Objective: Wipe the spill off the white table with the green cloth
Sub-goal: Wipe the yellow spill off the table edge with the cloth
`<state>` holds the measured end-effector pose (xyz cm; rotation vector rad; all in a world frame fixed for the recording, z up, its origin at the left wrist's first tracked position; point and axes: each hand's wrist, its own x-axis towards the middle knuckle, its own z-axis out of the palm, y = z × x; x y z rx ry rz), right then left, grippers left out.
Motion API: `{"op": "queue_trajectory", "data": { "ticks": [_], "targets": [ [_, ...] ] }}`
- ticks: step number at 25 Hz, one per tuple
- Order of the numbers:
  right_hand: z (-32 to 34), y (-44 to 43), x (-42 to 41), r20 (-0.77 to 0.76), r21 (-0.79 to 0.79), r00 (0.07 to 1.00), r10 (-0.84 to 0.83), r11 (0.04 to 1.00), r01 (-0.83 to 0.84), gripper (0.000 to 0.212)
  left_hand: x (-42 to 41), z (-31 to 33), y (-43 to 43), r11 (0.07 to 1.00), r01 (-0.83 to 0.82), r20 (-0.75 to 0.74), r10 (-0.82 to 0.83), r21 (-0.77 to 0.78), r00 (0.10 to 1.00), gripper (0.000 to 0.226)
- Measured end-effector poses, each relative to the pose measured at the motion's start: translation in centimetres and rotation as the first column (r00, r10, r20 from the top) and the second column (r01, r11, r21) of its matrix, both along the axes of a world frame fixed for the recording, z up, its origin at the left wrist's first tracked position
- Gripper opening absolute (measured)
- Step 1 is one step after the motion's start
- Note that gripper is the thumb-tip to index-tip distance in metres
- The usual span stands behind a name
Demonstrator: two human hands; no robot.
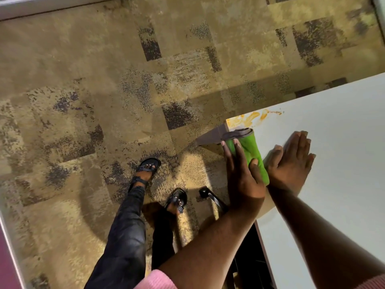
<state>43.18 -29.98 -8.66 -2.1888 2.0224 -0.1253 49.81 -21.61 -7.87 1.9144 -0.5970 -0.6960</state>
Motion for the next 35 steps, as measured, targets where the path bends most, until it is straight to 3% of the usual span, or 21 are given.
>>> {"op": "queue_trajectory", "data": {
  "ticks": [8, 13, 18, 25, 31, 35],
  "targets": [
    [0.0, 0.1, 0.0, 0.014, 0.009, 1.000, -0.010, 1.000, 0.010, 0.069, 0.8, -0.8, 0.3, 0.996, 0.069, -0.008, -0.069, -0.064, 0.998, 0.063],
    [0.4, 0.3, 0.2, 0.023, 0.020, 1.000, -0.011, 1.000, 0.011, 0.070, 0.6, -0.2, 2.5, 0.977, 0.178, -0.105, -0.191, -0.119, 0.976, 0.064],
    [0.2, 0.2, 0.2, 0.008, 0.017, 1.000, -0.009, 1.000, 0.009, 0.071, 5.5, -0.9, -2.9, 0.989, 0.120, -0.036, -0.123, -0.085, 0.992, 0.062],
    [0.6, 0.2, 0.4, 0.014, 0.031, 1.000, -0.013, 0.999, 0.013, 0.070, 0.8, -0.3, 1.9, 0.978, 0.150, -0.054, -0.159, -0.143, 0.986, 0.063],
    [0.3, 0.2, 0.3, 0.014, 0.042, 1.000, -0.021, 0.999, 0.021, 0.071, 5.9, -1.2, -3.9, 0.991, 0.094, -0.026, -0.096, -0.090, 0.995, 0.060],
    [0.0, 0.2, 0.1, 0.021, 0.037, 0.999, -0.028, 0.999, 0.027, 0.071, 3.6, -1.3, -1.7, 0.991, 0.079, 0.002, -0.080, -0.112, 0.997, 0.060]
  ]
}}
